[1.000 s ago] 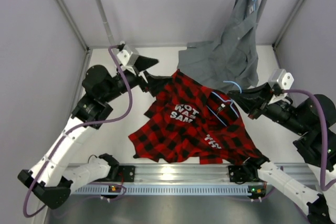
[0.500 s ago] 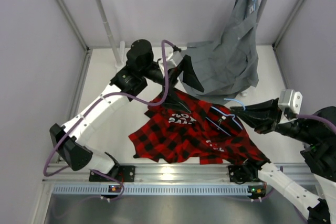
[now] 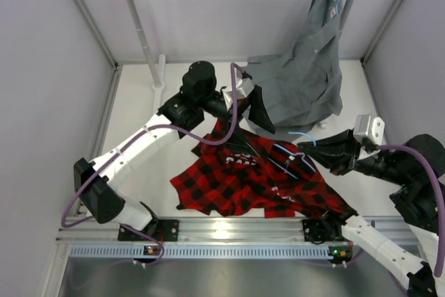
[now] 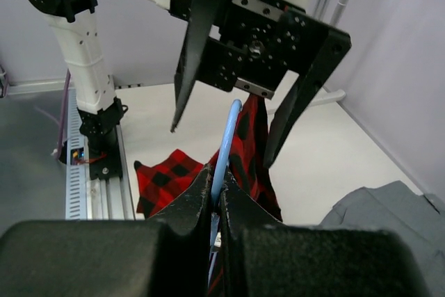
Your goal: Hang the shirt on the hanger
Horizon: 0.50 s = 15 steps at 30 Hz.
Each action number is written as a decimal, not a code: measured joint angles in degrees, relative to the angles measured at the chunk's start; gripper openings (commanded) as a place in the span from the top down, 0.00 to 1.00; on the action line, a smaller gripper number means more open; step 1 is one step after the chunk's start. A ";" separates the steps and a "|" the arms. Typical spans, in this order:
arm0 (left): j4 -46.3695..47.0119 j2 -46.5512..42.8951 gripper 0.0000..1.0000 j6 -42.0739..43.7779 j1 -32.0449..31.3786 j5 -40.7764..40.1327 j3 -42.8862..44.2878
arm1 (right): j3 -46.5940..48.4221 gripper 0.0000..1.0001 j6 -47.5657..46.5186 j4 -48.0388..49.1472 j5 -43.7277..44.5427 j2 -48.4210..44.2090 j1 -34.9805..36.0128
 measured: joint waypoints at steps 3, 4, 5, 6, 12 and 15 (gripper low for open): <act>-0.15 1.33 0.18 0.98 -0.28 -1.97 -1.18 | 0.00 1.00 0.00 0.02 -0.50 0.02 0.00; -0.42 1.79 0.21 1.36 -0.39 -2.64 -1.38 | 0.00 1.00 0.00 0.00 -0.68 0.04 0.00; -0.57 2.23 0.24 1.84 -0.52 -3.28 -1.57 | 0.00 1.00 0.00 0.00 -0.85 0.09 0.00; -0.76 2.60 0.32 2.27 -0.63 -3.87 -1.64 | 0.00 1.00 0.00 0.00 -0.94 0.11 0.00; -0.92 3.17 0.79 4.13 -0.92 -5.09 -1.81 | -0.11 1.00 -0.37 0.02 -0.87 0.70 0.00; -1.99 3.13 1.00 5.35 -1.01 -3.13 -2.01 | -0.70 1.00 -0.83 0.37 0.52 0.96 -0.13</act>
